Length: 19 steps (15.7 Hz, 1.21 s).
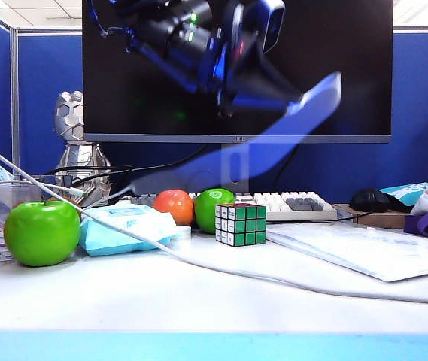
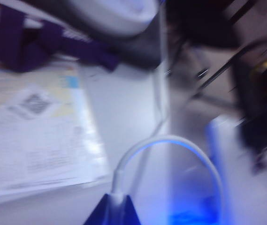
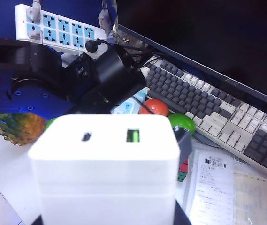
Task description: Pick up the Type-C charging cable and the charging base, insert one end of the Type-C charger into the corresponding slot on the base, and finally place the plugged-in charger back on the table.
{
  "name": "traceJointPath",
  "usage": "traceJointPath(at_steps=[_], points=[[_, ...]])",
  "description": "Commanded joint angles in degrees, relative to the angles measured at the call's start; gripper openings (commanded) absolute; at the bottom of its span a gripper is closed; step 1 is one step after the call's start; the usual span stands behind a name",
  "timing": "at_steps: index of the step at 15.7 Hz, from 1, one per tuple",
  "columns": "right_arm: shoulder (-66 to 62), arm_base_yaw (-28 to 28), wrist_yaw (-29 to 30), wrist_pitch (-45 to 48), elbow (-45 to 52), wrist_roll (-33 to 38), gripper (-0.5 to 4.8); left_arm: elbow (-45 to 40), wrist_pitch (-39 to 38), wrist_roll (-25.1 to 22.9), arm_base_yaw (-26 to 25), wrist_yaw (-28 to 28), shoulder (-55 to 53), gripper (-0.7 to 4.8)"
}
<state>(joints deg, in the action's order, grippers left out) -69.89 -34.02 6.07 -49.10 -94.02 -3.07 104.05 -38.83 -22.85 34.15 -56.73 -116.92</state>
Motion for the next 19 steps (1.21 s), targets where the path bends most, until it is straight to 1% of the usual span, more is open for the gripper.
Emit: traceJointPath(at_steps=[1, 2, 3, 4, 5, 6, 7, 8, 9, 10, 11, 12, 13, 14, 15, 16, 17, 18, 19], points=[[0.4, 0.0, 0.0, 1.8, -0.4, -0.2, -0.05, 0.1, -5.2, 16.5, 0.0, 0.7, 0.3, 0.17], [0.4, 0.0, 0.0, 1.8, -0.4, -0.2, -0.05, 0.1, -8.8, 16.5, 0.0, 4.4, 0.3, 0.17], [0.4, 0.0, 0.0, 1.8, -0.4, -0.2, -0.05, 0.1, -11.4, 16.7, 0.0, 10.8, 0.2, 0.17], [0.4, 0.0, 0.0, 1.8, -0.4, -0.2, -0.05, 0.1, -13.1, 17.4, 0.0, 20.0, 0.2, 0.17], [0.4, 0.0, 0.0, 1.8, -0.4, -0.2, -0.05, 0.1, -14.0, 17.4, 0.0, 26.0, 0.1, 0.17], [0.4, 0.0, 0.0, 1.8, -0.4, -0.2, -0.06, 0.1, -15.0, 17.6, 0.0, 29.2, -0.2, 0.16], [0.4, 0.0, 0.0, 1.8, -0.4, -0.2, -0.05, 0.1, -15.0, 17.6, 0.0, 28.0, -0.4, 0.16], [0.4, 0.0, 0.0, 1.7, -0.4, -0.2, -0.05, 0.1, -14.5, 17.5, -0.1, 24.6, -0.4, 0.16], [0.4, 0.0, 0.0, 1.6, -0.4, -0.2, -0.06, 0.1, -13.1, 17.7, -0.1, 18.3, -0.2, 0.16], [0.4, 0.0, 0.0, 1.6, -0.4, -0.2, -0.06, 0.2, -12.0, 18.5, -0.1, 14.8, -0.2, 0.16], [0.6, 0.0, 0.0, 1.5, -0.4, -0.2, -0.05, 0.2, -9.1, 21.6, -0.1, 10.0, 0.1, 0.16], [0.7, 0.0, 0.0, 1.3, -0.4, -0.2, -0.06, 0.2, -5.9, 24.7, -0.1, 7.3, 0.3, 0.16], [0.8, 0.0, 0.0, 1.1, -0.4, -0.2, -0.06, 0.2, 1.2, 29.3, -0.1, 4.2, 0.9, 0.17], [0.8, 0.0, 0.0, 1.1, -0.4, -0.2, -0.06, 0.2, 1.2, 29.3, -0.1, 5.0, 0.9, 0.17], [0.8, 0.0, 0.0, 1.2, -0.4, -0.2, -0.06, 0.2, 0.7, 29.3, -0.1, 7.5, 0.9, 0.17], [0.8, 0.0, 0.0, 1.1, -0.4, -0.2, -0.06, 0.2, -1.0, 28.7, 0.1, 13.6, 0.9, 0.17], [0.8, 0.0, 0.0, 1.1, -0.4, -0.2, -0.06, 0.2, -2.3, 28.1, 0.1, 16.6, 0.9, 0.16], [0.8, 0.0, 0.0, 1.1, -0.4, -0.2, -0.05, 0.2, -4.8, 25.6, 0.4, 20.0, 0.9, 0.16], [0.8, 0.0, 0.0, 1.2, -0.4, -0.2, -0.06, 0.2, -8.2, 20.8, 0.4, 23.3, 0.9, 0.17]])
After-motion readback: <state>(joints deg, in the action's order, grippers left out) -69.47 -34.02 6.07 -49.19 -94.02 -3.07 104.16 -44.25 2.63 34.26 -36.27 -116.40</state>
